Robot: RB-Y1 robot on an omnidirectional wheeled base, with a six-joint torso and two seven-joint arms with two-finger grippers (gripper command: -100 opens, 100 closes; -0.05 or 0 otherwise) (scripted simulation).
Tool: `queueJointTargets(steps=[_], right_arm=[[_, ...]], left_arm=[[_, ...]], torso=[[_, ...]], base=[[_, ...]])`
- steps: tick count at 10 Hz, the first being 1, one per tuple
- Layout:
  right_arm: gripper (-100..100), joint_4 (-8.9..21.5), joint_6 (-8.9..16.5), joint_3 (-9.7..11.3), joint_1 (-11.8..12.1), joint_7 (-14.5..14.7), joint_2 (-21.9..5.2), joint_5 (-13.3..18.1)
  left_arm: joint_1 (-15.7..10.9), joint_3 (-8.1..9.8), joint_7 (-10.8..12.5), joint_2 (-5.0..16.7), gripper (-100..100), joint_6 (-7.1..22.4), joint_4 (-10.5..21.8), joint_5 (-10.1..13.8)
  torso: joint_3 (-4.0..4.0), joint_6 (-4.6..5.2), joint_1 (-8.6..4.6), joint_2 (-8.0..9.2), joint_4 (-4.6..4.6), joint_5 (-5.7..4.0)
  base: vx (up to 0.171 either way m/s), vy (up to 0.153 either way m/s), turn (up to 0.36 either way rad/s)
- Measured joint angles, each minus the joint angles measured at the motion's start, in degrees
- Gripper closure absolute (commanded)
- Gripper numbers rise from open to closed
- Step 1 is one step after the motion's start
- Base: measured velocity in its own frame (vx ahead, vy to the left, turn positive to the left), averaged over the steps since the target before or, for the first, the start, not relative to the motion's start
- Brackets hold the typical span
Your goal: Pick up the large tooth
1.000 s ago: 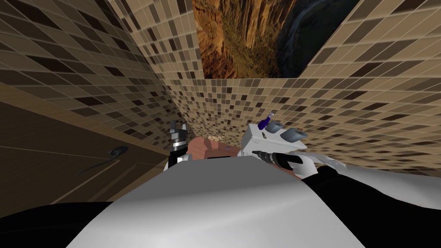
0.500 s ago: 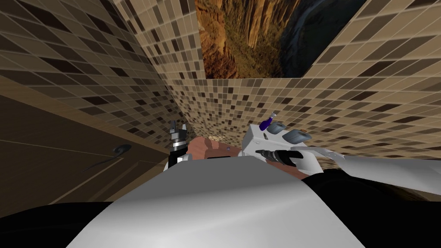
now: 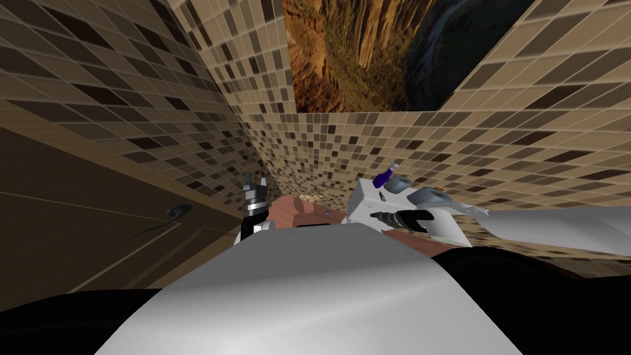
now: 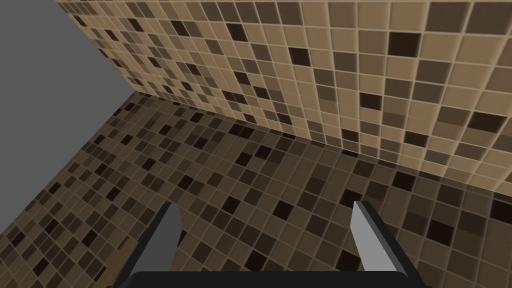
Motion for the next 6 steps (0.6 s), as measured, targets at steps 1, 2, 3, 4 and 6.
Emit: queueJointTargets(steps=[1,2,3,4,6], right_arm=[[-100,0.14,0.34,-0.23,0.08,0.1,-1.27,-0.77],[-100,0.53,0.26,2.31,-2.26,-1.03,-3.21,-0.73],[-100,0.71,0.52,1.71,-1.75,-1.44,-4.77,-1.32],[-100,1.21,1.15,0.23,-0.56,-1.4,-6.11,-2.36],[-100,1.82,1.11,-0.52,0.06,-1.56,-8.8,-3.34]], left_arm=[[0.0,0.0,0.0,0.0,0,0.0,0.0,0.0],[0.0,0.0,0.0,0.0,0,0.0,0.0,0.0],[0.0,0.0,0.0,0.0,0,0.0,0.0,0.0],[0.0,0.0,0.0,0.0,0,0.0,0.0,0.0],[0.0,0.0,0.0,0.0,0,0.0,0.0,0.0]], torso=[[0.0,0.02,0.0,0.0,0.0,-0.01],[0.0,0.01,0.01,-0.01,0.0,0.0],[0.0,0.02,0.0,0.0,0.0,-0.01],[-0.01,0.01,0.0,-0.01,0.0,-0.01],[0.01,0.04,0.0,0.01,0.01,-0.01]], base=[[0.005,0.002,0.05],[0.005,0.0,0.027],[0.004,0.002,0.055],[0.004,0.0,0.031],[0.001,0.001,0.028]])
